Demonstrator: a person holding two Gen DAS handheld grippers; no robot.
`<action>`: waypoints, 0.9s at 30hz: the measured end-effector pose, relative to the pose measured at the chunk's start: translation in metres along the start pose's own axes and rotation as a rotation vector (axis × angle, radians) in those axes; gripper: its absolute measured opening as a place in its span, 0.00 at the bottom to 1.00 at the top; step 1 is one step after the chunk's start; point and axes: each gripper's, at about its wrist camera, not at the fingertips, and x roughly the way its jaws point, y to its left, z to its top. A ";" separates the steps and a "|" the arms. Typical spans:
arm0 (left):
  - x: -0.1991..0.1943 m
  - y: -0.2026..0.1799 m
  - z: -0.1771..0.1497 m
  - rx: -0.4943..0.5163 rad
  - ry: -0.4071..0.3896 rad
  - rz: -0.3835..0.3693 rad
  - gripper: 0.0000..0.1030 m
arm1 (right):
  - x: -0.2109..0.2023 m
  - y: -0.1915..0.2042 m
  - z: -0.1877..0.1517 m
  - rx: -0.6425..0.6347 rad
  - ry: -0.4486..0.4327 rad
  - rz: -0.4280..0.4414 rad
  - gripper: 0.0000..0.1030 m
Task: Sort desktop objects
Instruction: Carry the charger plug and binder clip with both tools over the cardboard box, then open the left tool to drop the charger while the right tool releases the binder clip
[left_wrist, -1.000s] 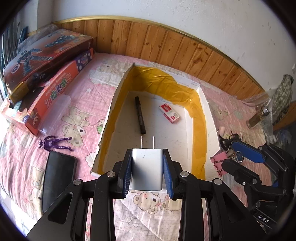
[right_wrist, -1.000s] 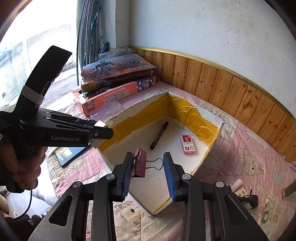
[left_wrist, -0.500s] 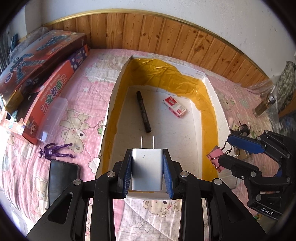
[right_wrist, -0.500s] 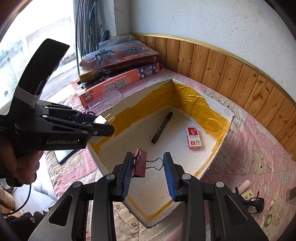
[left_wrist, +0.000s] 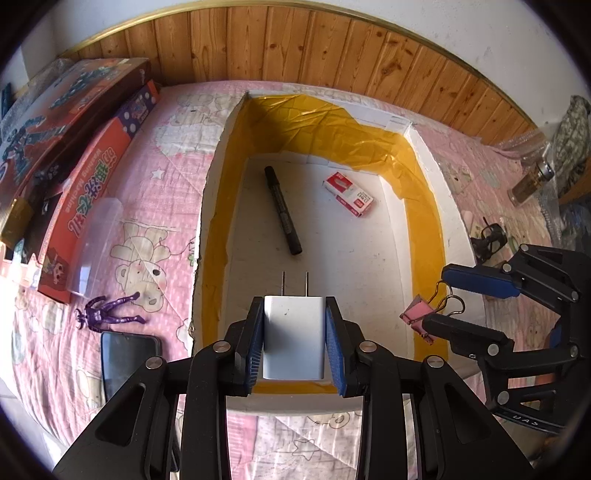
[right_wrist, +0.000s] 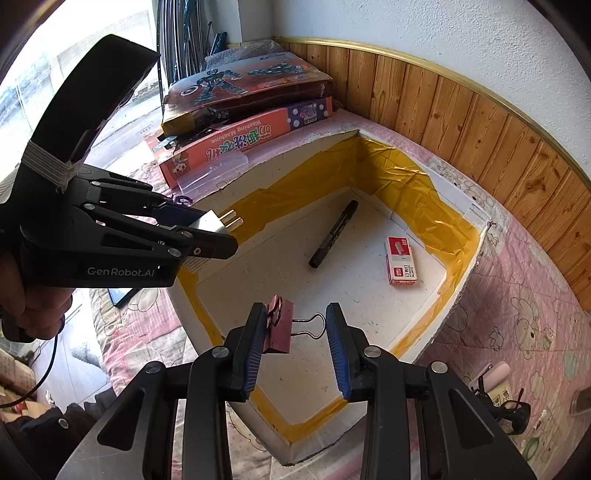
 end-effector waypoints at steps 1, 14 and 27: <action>0.002 -0.001 0.001 0.007 0.005 0.004 0.31 | 0.002 0.000 0.000 -0.005 0.010 0.003 0.34; 0.024 -0.002 0.007 0.009 0.079 0.001 0.31 | 0.027 -0.006 0.004 -0.017 0.124 0.045 0.34; 0.048 0.002 0.018 0.023 0.198 -0.021 0.31 | 0.057 -0.009 0.010 -0.053 0.253 0.067 0.34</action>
